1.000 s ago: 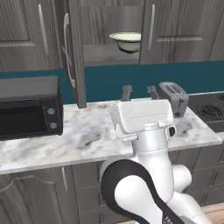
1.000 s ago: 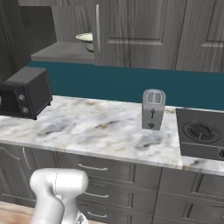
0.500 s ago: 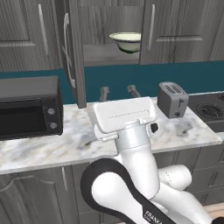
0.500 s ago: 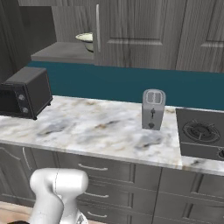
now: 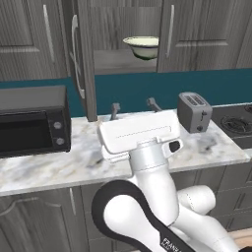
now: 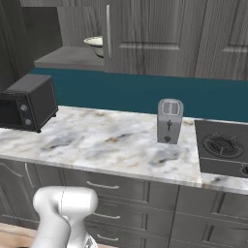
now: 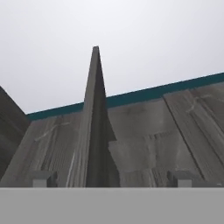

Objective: Pick the mug and place it in the sink. Pick the bowl and place it in the open cabinet and then close the cabinet.

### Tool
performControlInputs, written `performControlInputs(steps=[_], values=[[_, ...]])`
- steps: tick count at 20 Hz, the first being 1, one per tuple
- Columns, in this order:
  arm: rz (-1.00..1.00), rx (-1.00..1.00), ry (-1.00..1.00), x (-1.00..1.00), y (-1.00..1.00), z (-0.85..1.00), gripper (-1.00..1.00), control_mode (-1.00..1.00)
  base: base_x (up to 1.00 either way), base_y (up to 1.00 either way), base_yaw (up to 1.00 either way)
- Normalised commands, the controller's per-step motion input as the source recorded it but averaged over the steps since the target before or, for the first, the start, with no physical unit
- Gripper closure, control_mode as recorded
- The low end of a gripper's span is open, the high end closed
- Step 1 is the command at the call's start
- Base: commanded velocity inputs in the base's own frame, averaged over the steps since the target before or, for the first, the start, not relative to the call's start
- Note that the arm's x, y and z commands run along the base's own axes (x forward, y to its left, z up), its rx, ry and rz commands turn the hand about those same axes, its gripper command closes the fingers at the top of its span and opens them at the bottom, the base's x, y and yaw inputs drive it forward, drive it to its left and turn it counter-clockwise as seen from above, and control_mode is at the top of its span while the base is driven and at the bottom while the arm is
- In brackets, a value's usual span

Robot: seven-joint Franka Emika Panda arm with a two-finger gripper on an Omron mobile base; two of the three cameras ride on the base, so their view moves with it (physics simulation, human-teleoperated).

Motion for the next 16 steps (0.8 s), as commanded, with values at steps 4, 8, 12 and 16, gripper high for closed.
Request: performControlInputs(steps=[4, 8, 12, 16], values=[[-0.40, 0.00, 0.10, -0.46, 0.46, 0.00, -1.00, -1.00, 0.00, 0.00, 0.00], [-0.39, -0.01, 0.09, -0.44, 0.63, 0.00, -1.00, -1.00, 0.00, 0.00, 0.00], [-0.34, 0.00, 0.01, -0.55, 0.65, 0.00, -1.00, -1.00, 0.00, 0.00, 0.00], [-0.31, -0.01, 0.00, -0.65, 0.43, 0.02, -1.00, -1.00, 0.00, 0.00, 0.00]])
